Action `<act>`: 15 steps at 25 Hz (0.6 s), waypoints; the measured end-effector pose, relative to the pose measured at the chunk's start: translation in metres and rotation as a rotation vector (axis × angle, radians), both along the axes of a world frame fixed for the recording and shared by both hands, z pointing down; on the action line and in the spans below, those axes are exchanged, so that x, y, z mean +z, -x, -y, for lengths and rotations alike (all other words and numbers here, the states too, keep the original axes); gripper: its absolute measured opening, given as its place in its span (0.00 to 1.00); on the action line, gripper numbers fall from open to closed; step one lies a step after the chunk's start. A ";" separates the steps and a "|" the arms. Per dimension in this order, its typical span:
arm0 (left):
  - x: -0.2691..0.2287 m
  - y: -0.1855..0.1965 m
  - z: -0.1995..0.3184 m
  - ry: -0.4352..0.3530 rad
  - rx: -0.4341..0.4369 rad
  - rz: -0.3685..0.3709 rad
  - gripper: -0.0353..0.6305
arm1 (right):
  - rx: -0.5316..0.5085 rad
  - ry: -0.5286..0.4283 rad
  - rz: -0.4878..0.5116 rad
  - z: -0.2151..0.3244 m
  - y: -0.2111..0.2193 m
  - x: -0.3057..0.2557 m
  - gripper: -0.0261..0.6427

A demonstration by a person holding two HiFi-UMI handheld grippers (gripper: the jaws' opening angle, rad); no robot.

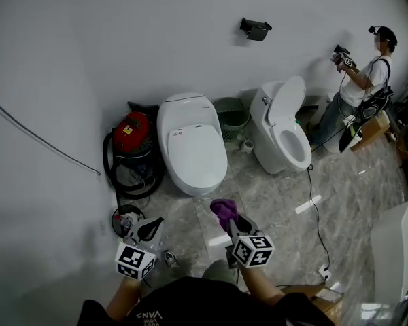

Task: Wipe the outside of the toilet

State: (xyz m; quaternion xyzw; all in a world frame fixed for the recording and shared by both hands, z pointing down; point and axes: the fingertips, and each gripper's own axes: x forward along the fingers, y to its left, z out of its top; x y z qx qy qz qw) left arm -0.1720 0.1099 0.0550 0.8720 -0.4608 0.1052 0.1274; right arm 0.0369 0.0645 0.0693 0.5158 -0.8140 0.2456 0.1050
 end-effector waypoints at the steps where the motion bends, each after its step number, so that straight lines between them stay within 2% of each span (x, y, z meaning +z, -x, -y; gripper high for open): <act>1: 0.004 0.002 0.004 0.009 -0.004 0.003 0.06 | -0.007 0.000 0.002 0.005 0.003 0.001 0.10; 6: 0.020 -0.006 0.026 0.016 -0.045 0.000 0.06 | -0.058 0.012 -0.009 0.029 0.000 0.017 0.10; 12: 0.030 -0.029 0.055 0.011 -0.163 -0.031 0.06 | -0.171 0.051 -0.047 0.061 -0.012 0.042 0.10; 15: 0.046 -0.046 0.070 0.027 -0.189 -0.034 0.06 | -0.211 0.071 -0.065 0.076 -0.019 0.061 0.10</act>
